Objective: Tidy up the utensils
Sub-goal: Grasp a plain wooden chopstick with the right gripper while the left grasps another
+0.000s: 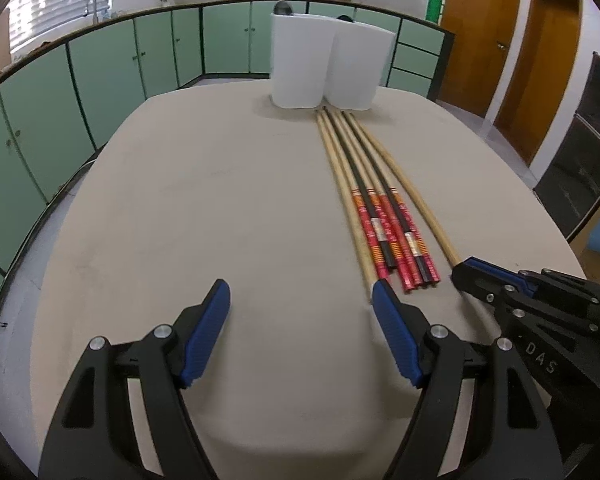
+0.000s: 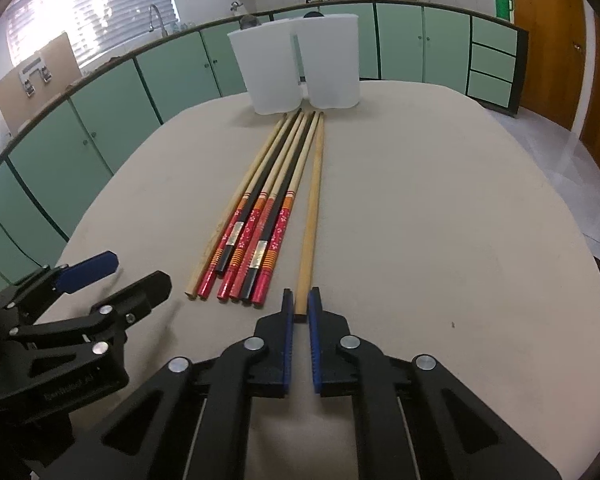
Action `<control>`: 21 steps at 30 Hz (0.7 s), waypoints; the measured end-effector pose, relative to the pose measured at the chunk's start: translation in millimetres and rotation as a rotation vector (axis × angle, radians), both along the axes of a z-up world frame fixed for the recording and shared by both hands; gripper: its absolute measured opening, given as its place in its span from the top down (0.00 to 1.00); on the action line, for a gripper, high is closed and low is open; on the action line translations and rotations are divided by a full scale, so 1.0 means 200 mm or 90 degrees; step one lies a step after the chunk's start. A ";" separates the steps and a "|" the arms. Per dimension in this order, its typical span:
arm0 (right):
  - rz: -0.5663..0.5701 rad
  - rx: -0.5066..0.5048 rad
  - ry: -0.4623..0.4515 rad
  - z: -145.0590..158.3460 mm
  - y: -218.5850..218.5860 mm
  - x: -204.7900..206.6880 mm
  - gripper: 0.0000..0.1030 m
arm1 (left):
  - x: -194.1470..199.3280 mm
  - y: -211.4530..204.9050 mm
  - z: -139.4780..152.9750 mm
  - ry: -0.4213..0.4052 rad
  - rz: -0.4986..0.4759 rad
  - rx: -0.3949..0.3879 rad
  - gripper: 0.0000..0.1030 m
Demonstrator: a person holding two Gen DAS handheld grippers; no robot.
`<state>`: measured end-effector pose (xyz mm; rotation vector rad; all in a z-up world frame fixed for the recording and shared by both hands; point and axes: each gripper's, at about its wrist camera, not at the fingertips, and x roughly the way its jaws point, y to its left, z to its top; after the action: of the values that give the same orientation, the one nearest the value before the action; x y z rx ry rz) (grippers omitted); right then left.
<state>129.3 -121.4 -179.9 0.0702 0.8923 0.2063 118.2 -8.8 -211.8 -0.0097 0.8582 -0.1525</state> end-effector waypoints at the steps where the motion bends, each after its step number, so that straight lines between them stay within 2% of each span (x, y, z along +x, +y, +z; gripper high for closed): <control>1: -0.005 -0.004 -0.002 0.00 -0.01 -0.01 0.93 | 0.00 -0.01 0.00 -0.001 -0.005 0.000 0.30; 8: -0.015 -0.001 -0.002 0.00 -0.06 -0.02 0.93 | 0.04 -0.06 -0.05 0.026 -0.005 0.027 0.29; 17: -0.014 0.003 -0.001 -0.01 -0.06 -0.02 0.93 | 0.04 -0.01 -0.04 0.025 0.043 0.041 0.27; 21: -0.011 -0.002 0.000 -0.01 -0.06 -0.01 0.92 | 0.04 -0.03 -0.05 0.028 0.032 0.048 0.27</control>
<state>127.0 -132.6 -181.4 0.0755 0.8919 0.1887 127.0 -15.0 -220.8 0.0352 0.9062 -0.0727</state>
